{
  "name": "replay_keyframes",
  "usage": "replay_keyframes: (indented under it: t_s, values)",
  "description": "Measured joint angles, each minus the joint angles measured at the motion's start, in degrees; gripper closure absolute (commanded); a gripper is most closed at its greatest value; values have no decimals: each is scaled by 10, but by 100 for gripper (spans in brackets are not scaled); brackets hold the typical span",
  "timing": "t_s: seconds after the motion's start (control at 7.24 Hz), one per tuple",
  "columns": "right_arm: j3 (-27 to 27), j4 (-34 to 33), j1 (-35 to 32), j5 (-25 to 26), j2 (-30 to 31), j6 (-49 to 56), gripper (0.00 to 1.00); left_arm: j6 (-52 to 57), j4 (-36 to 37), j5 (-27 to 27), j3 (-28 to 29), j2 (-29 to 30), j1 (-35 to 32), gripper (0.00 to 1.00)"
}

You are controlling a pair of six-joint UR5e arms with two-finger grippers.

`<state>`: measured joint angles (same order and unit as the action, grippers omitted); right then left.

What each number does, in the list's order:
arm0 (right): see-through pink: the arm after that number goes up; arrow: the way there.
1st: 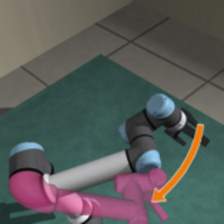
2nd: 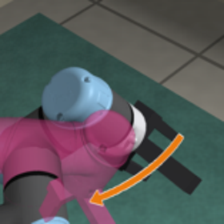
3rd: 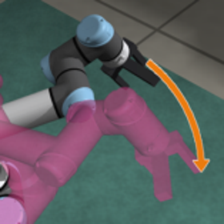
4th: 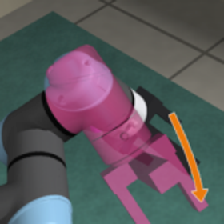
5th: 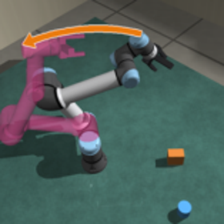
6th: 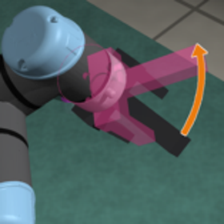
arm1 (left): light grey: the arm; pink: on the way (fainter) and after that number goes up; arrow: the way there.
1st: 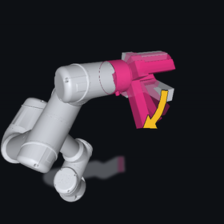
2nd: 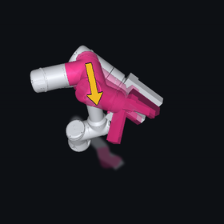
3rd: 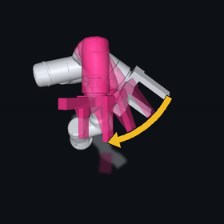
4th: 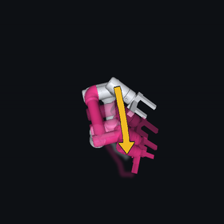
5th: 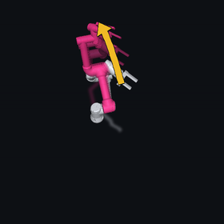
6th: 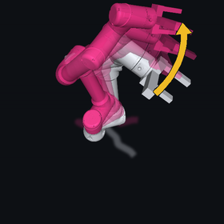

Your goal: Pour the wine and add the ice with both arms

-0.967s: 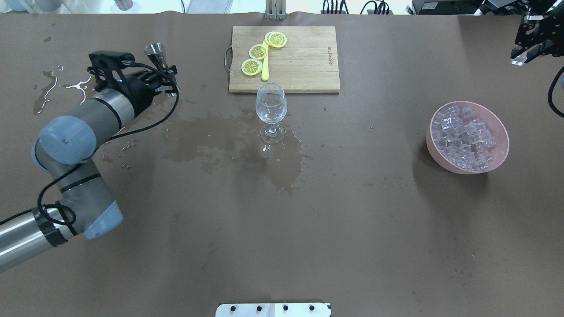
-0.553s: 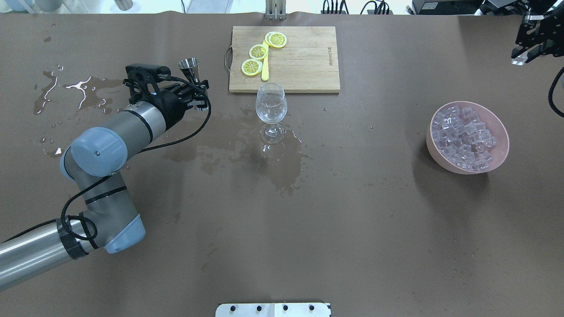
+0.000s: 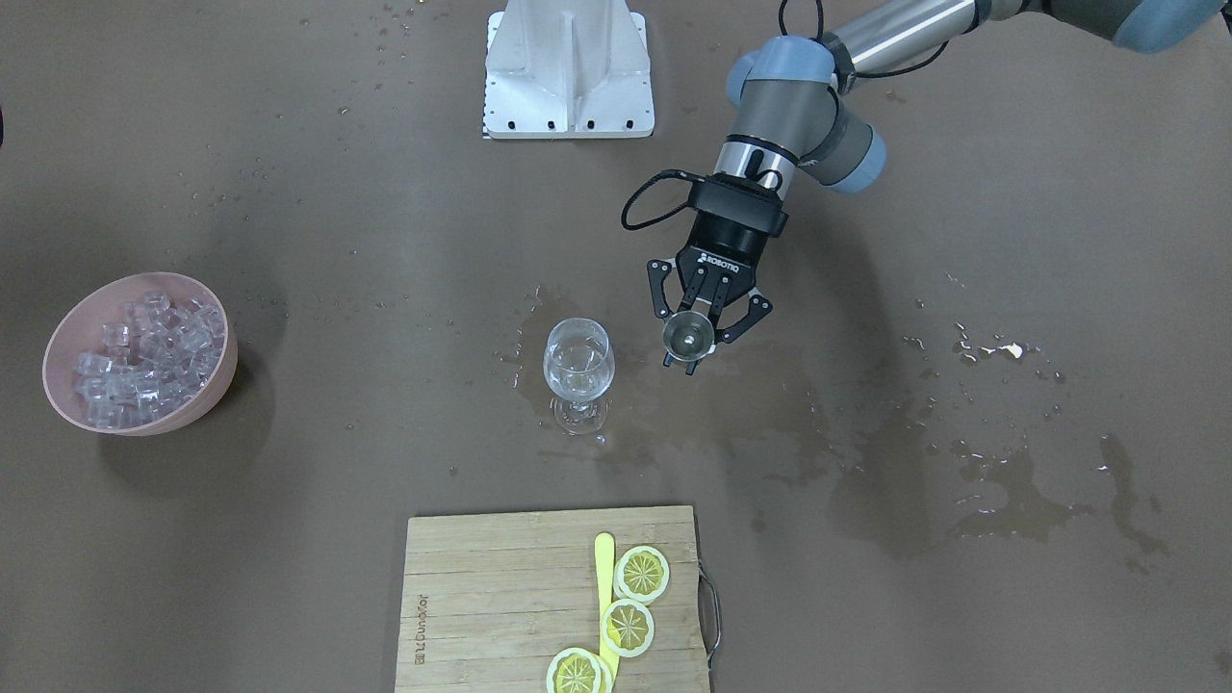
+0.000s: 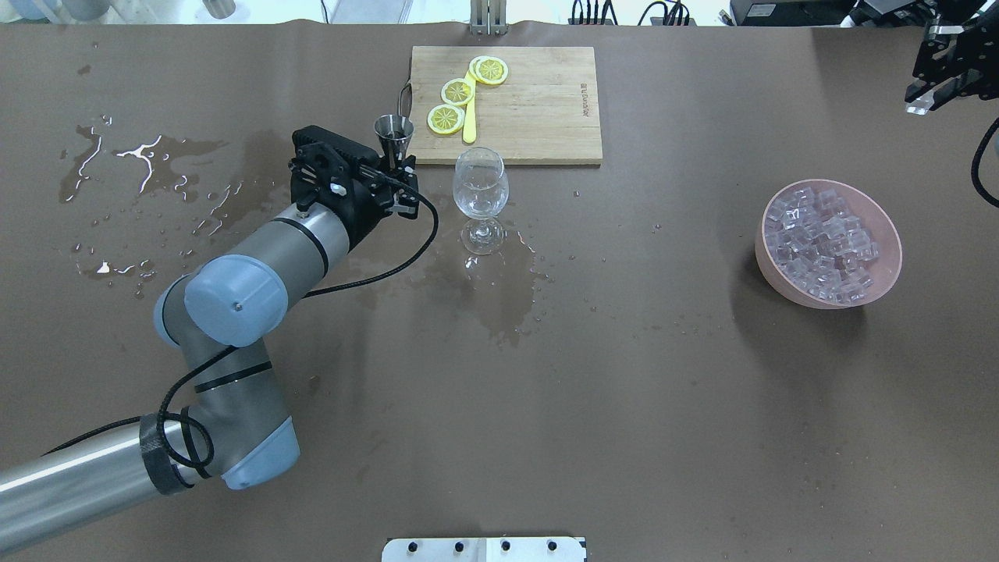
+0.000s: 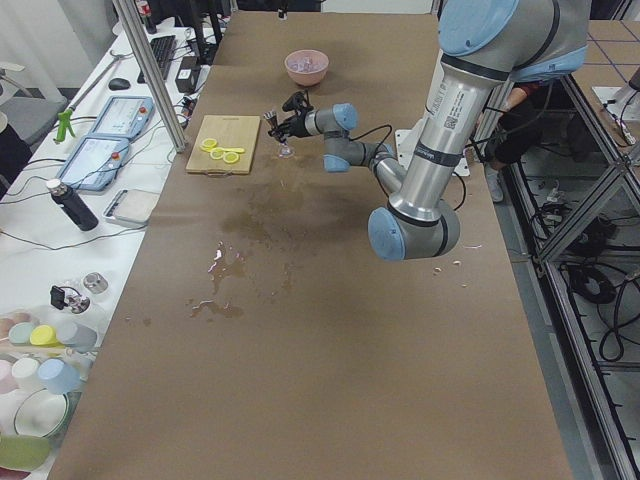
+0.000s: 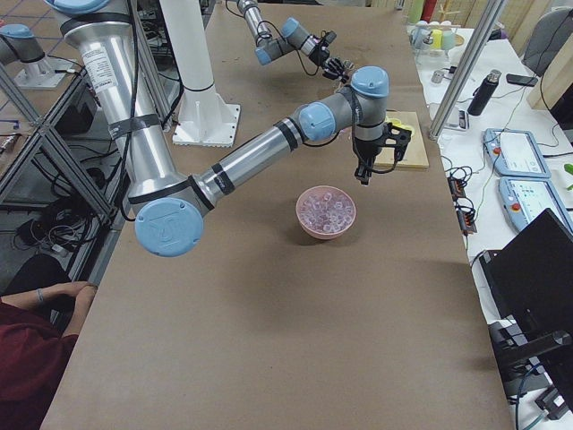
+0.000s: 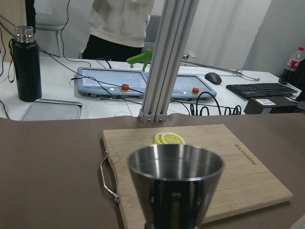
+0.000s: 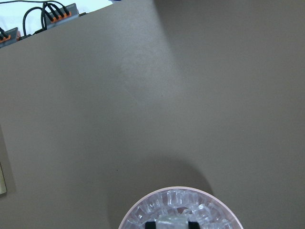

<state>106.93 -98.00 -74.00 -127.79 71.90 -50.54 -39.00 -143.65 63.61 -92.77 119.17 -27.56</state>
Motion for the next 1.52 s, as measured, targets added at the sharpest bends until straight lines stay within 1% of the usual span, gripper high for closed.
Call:
replay_keyframes:
  t_s: [0.41, 0.97, 1.52]
  values:
    - [1, 1, -1, 0, -2, 0, 77, 140, 40, -7, -18, 16, 9, 100]
    - [2, -1, -4, -1, -8, 0, 77, 215, 71, -8, -16, 33, -2, 100]
    - [2, 0, 0, -6, -31, -2, 77, 264, 152, -16, -18, 51, -18, 100]
